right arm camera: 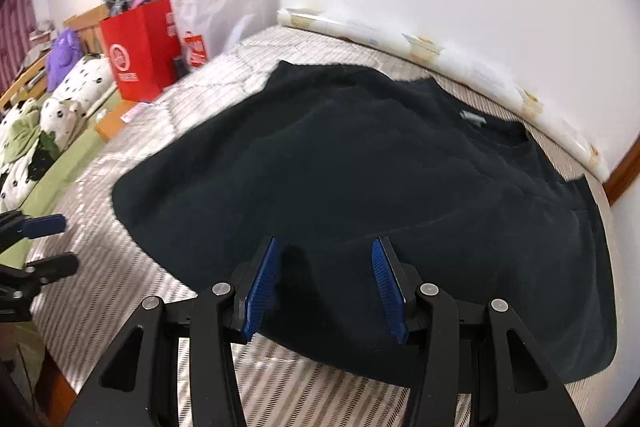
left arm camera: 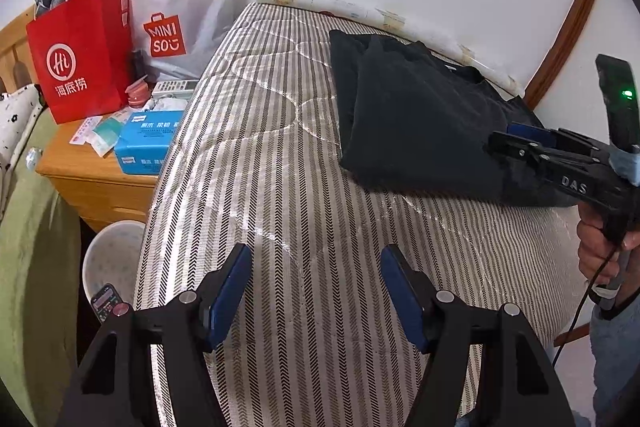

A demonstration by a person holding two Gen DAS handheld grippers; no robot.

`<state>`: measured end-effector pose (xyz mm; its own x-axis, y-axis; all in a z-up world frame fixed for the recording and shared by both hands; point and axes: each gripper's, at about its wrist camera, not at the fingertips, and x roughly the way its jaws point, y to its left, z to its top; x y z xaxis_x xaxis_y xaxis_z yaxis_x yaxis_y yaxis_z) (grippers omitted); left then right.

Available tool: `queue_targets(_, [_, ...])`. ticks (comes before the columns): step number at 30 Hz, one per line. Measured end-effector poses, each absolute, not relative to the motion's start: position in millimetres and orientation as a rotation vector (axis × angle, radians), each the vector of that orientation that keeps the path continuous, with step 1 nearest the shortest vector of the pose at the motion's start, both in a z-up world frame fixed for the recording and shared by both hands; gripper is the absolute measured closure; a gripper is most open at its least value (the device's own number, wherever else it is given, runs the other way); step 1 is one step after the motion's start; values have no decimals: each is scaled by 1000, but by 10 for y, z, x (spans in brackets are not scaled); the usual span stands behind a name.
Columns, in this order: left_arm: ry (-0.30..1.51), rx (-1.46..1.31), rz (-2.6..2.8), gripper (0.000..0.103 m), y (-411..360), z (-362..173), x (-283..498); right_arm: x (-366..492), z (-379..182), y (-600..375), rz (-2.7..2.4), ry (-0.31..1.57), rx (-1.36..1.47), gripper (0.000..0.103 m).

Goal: Fold small clothes

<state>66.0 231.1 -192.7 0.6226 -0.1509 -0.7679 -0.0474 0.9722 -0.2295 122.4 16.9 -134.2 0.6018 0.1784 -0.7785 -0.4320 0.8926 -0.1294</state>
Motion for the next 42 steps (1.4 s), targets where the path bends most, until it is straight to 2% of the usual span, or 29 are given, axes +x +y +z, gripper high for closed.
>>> queue_targets(5, [906, -274, -70, 38, 2376, -1938, 651, 1043, -1329, 485, 478, 819, -422, 49])
queue_targets(18, [918, -334, -65, 37, 2454, -1979, 577, 920, -1767, 1198, 651, 770, -579, 47])
queue_targets(19, [919, -331, -63, 37, 2444, -1978, 584, 934, -1790, 1229, 644, 765, -583, 48])
queue_targets(20, [921, -326, -59, 37, 2430, -1978, 592, 948, -1808, 1269, 636, 755, -585, 53])
queue_targets(21, [923, -319, -53, 36, 2413, -1978, 604, 959, -1824, 1279, 616, 734, -583, 70])
queue_targets(22, [924, -313, -46, 36, 2393, -1976, 617, 980, -1820, 1267, 597, 722, -583, 80])
queue_targets(24, [929, -306, -42, 36, 2358, -1964, 646, 1049, -1732, 1164, 607, 725, -507, 89])
queue_targets(29, [930, -286, -56, 36, 2179, -1897, 766, 1183, -1235, 565, 605, 683, -173, 91])
queue_targets(34, [913, -211, -62, 36, 1843, -1810, 924, 1175, -758, -210, 469, 543, -43, 92])
queue_targets(42, [901, -159, -143, 36, 1232, -1707, 1169, 1168, -685, -1762, 258, 498, 178, 92])
